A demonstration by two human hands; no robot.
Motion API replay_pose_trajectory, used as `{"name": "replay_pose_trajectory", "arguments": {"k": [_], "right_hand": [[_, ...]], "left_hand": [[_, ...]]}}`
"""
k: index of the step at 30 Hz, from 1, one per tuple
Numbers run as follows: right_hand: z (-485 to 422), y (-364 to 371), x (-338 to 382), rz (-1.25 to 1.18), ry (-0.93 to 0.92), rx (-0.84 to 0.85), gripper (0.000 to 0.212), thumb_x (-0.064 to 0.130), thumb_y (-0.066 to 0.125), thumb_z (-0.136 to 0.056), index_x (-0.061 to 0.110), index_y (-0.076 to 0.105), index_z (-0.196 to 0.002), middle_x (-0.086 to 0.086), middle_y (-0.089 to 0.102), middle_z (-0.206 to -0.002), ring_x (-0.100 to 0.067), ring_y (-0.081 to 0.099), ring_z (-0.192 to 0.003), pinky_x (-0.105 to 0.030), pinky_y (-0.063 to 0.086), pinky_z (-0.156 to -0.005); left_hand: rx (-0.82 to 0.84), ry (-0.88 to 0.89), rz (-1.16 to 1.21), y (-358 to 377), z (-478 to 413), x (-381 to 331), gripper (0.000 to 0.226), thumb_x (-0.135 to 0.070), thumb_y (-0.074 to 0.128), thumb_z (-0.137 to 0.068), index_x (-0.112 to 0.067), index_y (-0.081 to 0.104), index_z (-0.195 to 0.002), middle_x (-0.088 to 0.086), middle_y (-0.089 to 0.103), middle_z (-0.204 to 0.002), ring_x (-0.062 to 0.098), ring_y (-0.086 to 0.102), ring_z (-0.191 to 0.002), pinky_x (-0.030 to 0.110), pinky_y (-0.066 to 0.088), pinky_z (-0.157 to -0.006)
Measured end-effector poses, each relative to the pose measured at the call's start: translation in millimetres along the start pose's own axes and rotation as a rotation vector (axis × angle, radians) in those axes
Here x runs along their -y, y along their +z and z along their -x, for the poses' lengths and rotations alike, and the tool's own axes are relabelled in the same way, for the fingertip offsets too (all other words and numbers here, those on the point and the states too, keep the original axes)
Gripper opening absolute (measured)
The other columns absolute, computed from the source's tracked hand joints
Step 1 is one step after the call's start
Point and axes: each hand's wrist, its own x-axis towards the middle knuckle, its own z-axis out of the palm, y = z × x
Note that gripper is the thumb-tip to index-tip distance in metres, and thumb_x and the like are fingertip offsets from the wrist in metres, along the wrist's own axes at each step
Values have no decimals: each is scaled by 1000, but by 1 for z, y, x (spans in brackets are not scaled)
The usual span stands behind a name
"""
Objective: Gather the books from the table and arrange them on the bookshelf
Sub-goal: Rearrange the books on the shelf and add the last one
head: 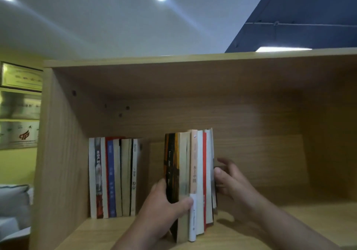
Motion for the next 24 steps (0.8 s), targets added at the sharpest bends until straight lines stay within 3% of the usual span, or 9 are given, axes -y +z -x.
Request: {"name": "replay_pose_trajectory", "arguments": {"k": [2,5,8,10,13,16,19,21,24], "right_hand": [[-2,3,2,31,76,2,84,48,75,-83,37,29,-152,-3,64,-127,-23,70,-108,-38,62,-80],[0,15,4,140,130,108,69,40,75,-79,30,44,-141,4,70,-117,-14,73,-101,-32,59,-79],[3,28,7,213,128,143,67,38,83,-76,48,39,-126,8,65,-122,-13,69,-108,-37,58,-92],[3,35,8,301,120,132,79,39,84,-76,52,30,-131,10,62,-124,-12,64,-114,-37,55,-99],[0,52,10,398,109,102,71,40,82,-78,42,38,-134,11,62,-123,-11,62,-115,-38,54,-101],[-10,70,5,422,96,122,55,37,77,-83,37,52,-131,11,67,-119,-8,65,-112,-40,55,-101],[-21,85,-2,403,85,123,51,37,76,-85,39,51,-129,15,67,-111,0,66,-102,-25,58,-88],[-28,89,-2,395,102,154,47,38,76,-85,41,51,-125,17,67,-105,5,65,-92,-15,55,-74],[-40,89,-3,392,145,192,37,37,77,-84,45,48,-106,14,68,-103,1,65,-92,-22,55,-84]], "left_hand": [[24,-47,76,-4,1,3,69,-38,72,-87,-33,37,-146,-16,54,-124,10,55,-112,37,52,-95],[-71,-41,59,-2,-1,6,66,-34,67,-90,-36,35,-148,2,33,-152,24,41,-136,49,43,-111],[-221,47,-21,-2,1,3,69,-31,68,-87,-43,32,-144,-7,45,-136,16,49,-125,44,53,-101],[-232,22,54,-8,2,1,57,-25,68,-89,-47,35,-130,-15,55,-117,10,57,-109,39,56,-92],[-232,-25,24,-27,2,6,39,-31,68,-90,-44,46,-120,-12,60,-115,10,59,-108,43,55,-97],[-204,-75,-214,-46,-5,14,63,-43,69,-87,-36,43,-143,-7,50,-143,16,49,-134,47,48,-108],[-276,-21,-285,-54,-4,13,66,-32,65,-93,-35,34,-150,-8,50,-147,12,48,-137,42,46,-111],[-369,-11,-340,-54,-8,16,75,-29,65,-93,-35,23,-155,-5,37,-154,14,43,-140,40,42,-113],[-481,47,-383,-52,-15,22,91,-28,70,-90,-42,8,-156,-7,22,-158,15,36,-142,39,41,-112]]}}
